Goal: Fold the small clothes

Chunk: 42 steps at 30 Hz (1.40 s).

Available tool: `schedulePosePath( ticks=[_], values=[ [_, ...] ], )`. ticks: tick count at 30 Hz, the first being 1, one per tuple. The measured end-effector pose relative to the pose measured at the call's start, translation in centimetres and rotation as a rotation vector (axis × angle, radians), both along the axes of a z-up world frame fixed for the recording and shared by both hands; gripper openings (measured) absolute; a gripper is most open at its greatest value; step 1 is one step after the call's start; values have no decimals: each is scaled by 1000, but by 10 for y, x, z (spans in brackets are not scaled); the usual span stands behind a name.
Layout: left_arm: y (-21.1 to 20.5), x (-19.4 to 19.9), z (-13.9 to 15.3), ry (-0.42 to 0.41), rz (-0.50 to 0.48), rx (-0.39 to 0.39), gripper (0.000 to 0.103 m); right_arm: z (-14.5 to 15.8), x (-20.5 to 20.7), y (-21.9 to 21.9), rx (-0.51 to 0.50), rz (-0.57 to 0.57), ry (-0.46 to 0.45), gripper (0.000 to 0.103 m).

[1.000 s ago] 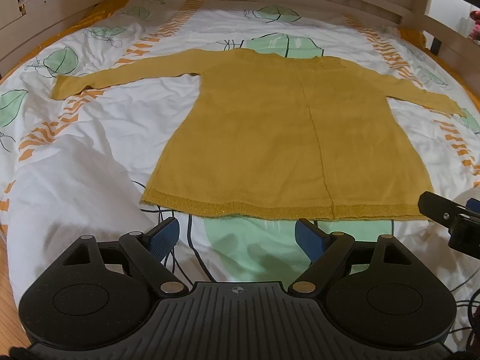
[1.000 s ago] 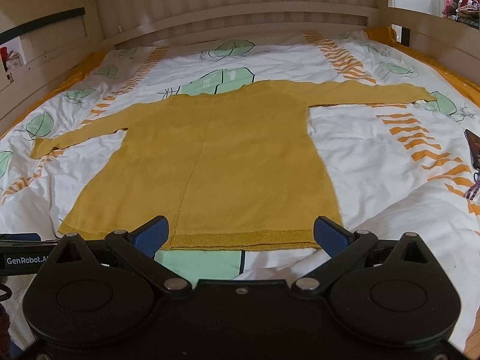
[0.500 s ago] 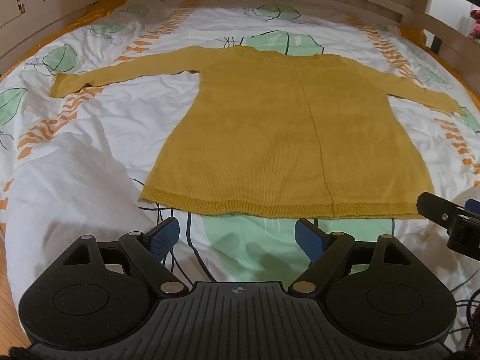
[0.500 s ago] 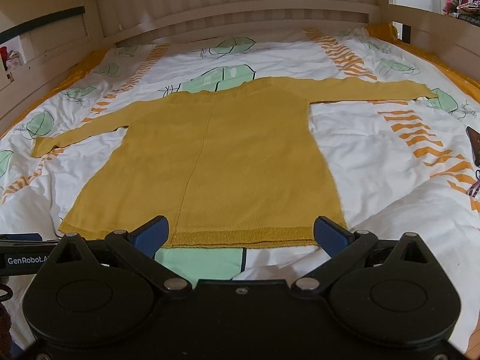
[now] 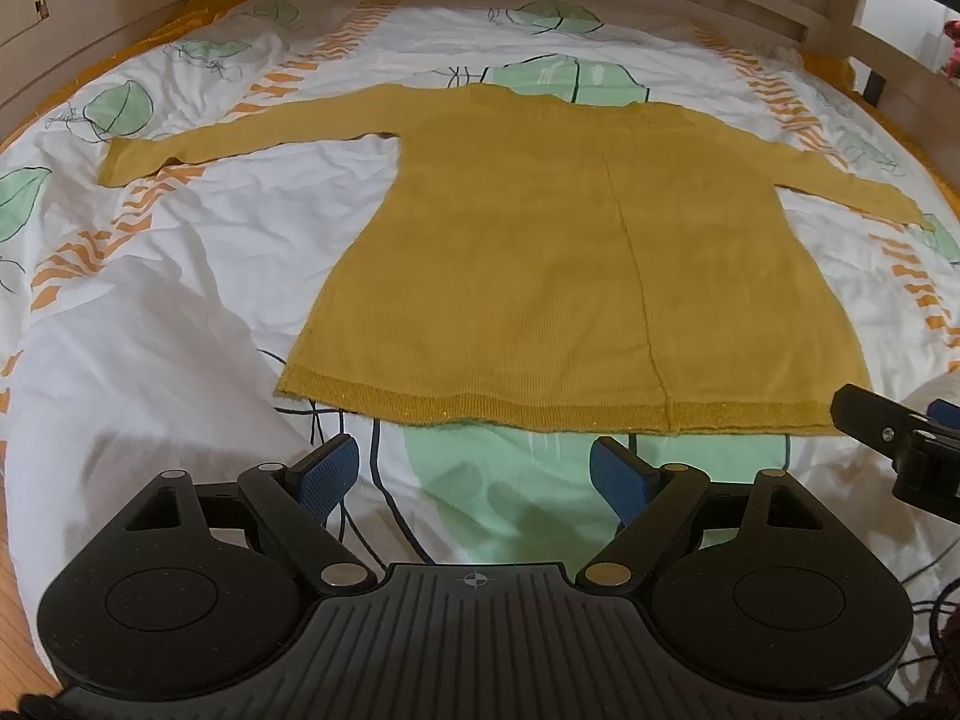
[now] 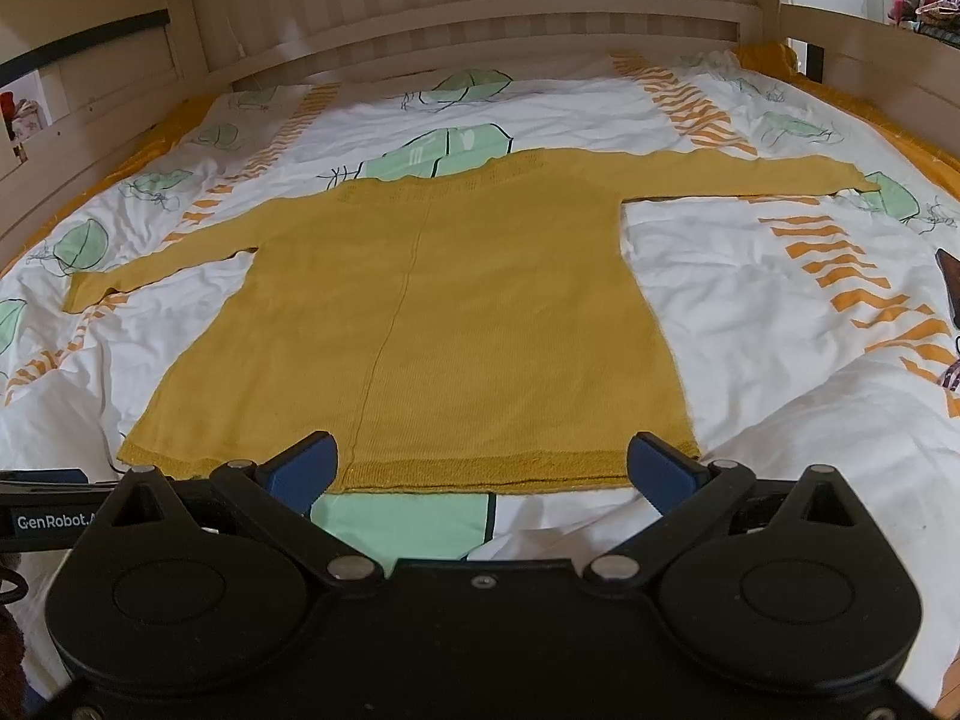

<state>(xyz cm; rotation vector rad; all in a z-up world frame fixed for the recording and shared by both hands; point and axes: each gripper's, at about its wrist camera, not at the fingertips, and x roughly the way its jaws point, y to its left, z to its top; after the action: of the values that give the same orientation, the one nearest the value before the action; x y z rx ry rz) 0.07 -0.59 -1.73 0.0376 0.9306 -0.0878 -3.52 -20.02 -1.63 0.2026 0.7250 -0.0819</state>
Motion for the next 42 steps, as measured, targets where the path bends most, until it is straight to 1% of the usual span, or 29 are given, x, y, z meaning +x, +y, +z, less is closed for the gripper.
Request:
schedulePosePath(
  ticks=[12, 20, 26, 31, 35, 39, 42],
  values=[
    [0, 7, -3, 17, 6, -8, 84, -3, 10, 0, 0, 14, 21, 102],
    [2, 27, -4, 18, 14, -6, 84, -9, 24, -4, -5, 22, 41, 102],
    [1, 56, -5, -3, 19, 2, 84, -12, 44, -10, -25, 35, 44, 102],
    [0, 85, -6, -30, 28, 2, 84, -12, 67, -18, -59, 50, 31, 102],
    [-1, 109, -6, -61, 33, 4, 84, -12, 89, -28, -54, 79, 9, 102],
    [-1, 135, -5, -86, 38, -42, 84, -10, 111, -39, -84, 100, -42, 102],
    [-2, 153, -2, -118, 43, -70, 84, -5, 126, -49, -112, 91, -89, 102]
  ],
)
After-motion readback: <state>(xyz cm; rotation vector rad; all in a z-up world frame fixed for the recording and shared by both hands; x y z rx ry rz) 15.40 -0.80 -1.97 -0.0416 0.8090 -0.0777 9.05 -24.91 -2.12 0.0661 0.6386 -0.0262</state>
